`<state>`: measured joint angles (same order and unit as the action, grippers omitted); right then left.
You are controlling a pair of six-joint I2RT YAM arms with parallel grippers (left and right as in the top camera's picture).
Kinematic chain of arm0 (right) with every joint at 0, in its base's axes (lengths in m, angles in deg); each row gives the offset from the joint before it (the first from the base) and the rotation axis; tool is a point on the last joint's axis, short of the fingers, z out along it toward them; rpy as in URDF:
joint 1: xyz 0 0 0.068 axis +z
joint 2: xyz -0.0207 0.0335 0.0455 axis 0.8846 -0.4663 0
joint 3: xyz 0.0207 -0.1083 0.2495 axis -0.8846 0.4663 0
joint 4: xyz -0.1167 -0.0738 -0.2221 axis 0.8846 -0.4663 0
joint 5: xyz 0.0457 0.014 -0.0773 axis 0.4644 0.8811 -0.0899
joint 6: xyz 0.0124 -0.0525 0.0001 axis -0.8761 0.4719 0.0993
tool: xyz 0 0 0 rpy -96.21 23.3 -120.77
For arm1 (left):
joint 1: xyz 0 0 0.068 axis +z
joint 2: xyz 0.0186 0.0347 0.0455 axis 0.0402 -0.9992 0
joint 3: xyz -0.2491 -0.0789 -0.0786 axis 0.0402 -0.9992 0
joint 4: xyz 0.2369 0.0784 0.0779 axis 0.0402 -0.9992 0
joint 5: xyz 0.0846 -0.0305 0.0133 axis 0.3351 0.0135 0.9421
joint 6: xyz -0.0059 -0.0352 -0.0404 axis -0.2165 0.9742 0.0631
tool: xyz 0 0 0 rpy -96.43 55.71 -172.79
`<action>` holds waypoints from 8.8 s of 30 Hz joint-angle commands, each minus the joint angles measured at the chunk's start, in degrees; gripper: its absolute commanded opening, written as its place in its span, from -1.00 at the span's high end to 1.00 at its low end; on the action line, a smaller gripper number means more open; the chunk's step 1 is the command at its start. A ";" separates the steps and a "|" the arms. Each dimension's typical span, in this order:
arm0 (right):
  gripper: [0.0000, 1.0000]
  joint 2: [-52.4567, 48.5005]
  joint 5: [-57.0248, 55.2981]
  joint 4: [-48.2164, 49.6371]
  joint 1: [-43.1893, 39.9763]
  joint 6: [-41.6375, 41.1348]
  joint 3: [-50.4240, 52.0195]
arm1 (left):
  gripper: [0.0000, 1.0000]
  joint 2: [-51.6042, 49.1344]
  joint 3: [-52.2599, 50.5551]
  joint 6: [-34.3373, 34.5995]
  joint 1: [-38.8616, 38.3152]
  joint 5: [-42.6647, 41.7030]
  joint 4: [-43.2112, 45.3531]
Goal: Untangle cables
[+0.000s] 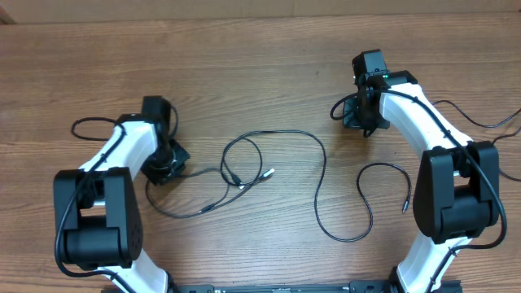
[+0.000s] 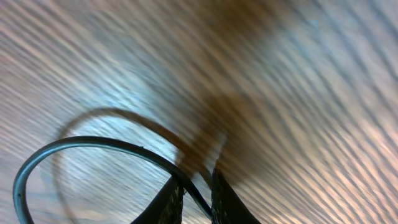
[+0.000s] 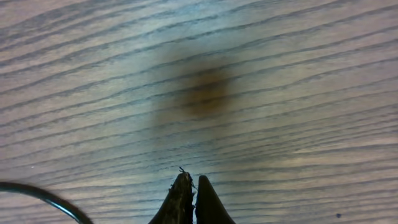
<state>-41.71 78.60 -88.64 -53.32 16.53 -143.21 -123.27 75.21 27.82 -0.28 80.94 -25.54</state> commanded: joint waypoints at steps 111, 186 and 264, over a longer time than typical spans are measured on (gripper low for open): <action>0.93 10.58 14.75 35.60 26.60 -30.82 5.53 | 0.38 -3.45 -9.92 -18.25 -12.15 -13.20 15.54; -0.08 17.14 19.54 0.37 -4.87 -15.43 5.64 | 0.91 -3.41 1.95 -18.49 -11.54 -19.39 8.07; 0.93 -7.04 9.55 25.86 42.10 14.05 5.62 | -0.99 -3.43 11.06 -19.52 2.51 -5.40 0.79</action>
<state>-47.67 88.35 -62.53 -11.18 30.67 -137.42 -126.26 86.21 8.76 2.56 75.17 -24.77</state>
